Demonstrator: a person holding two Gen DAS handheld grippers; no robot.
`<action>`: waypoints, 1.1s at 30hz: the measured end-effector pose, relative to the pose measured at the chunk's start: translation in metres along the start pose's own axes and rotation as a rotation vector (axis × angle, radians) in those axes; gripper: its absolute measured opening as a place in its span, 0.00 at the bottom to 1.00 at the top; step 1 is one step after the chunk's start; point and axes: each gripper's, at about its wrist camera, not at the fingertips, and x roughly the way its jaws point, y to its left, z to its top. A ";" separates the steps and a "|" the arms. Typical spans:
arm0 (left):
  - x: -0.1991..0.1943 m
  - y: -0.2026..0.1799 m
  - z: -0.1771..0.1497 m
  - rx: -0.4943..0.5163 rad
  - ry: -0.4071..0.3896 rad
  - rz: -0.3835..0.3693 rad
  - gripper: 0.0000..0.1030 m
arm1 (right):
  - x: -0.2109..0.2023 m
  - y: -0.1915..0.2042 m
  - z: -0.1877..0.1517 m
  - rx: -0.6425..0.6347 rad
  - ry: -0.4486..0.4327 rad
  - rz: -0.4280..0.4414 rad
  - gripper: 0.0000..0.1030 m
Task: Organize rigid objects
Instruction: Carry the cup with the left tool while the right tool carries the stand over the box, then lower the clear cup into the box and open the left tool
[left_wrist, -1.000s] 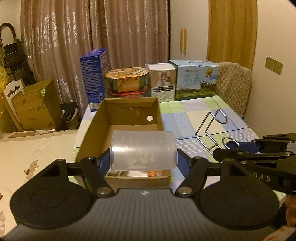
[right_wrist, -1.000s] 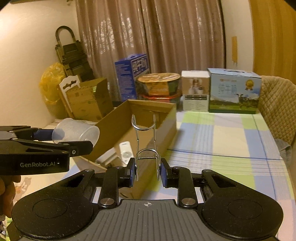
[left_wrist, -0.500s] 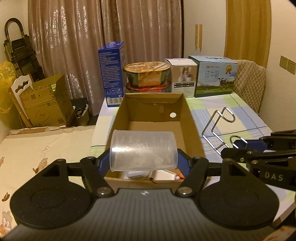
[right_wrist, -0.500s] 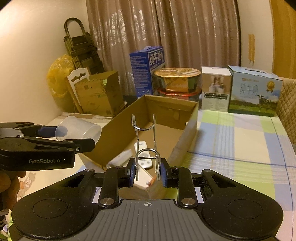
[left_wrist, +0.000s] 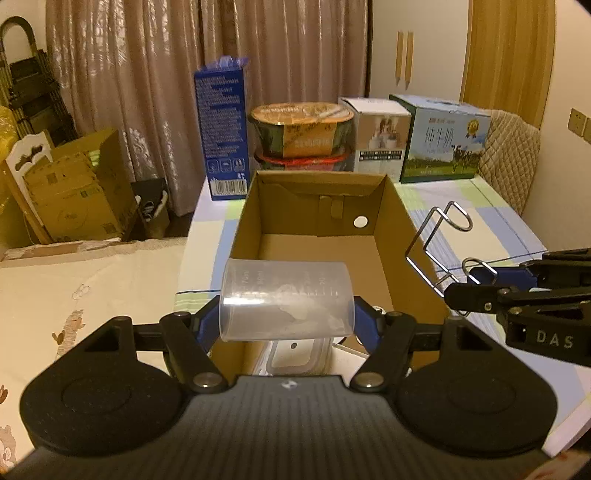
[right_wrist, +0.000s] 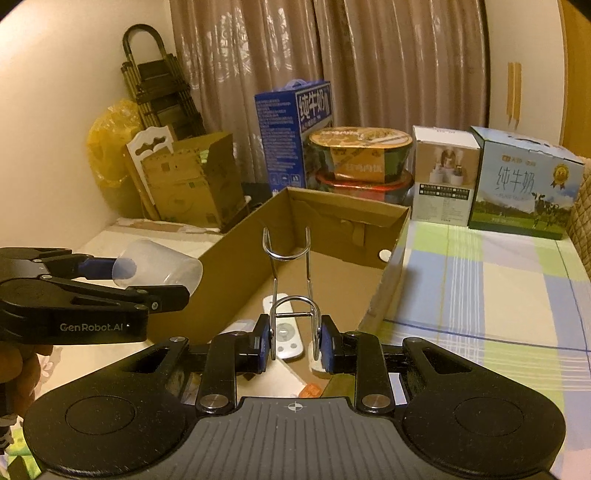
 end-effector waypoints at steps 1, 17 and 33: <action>0.006 0.001 0.001 0.001 0.007 -0.001 0.66 | 0.004 -0.002 0.001 0.003 0.004 -0.001 0.23; 0.081 0.000 0.035 0.038 0.050 -0.031 0.66 | 0.076 -0.031 0.023 0.020 0.057 -0.035 0.23; 0.131 -0.004 0.043 0.019 0.067 -0.058 0.64 | 0.104 -0.056 0.031 0.037 0.052 -0.041 0.23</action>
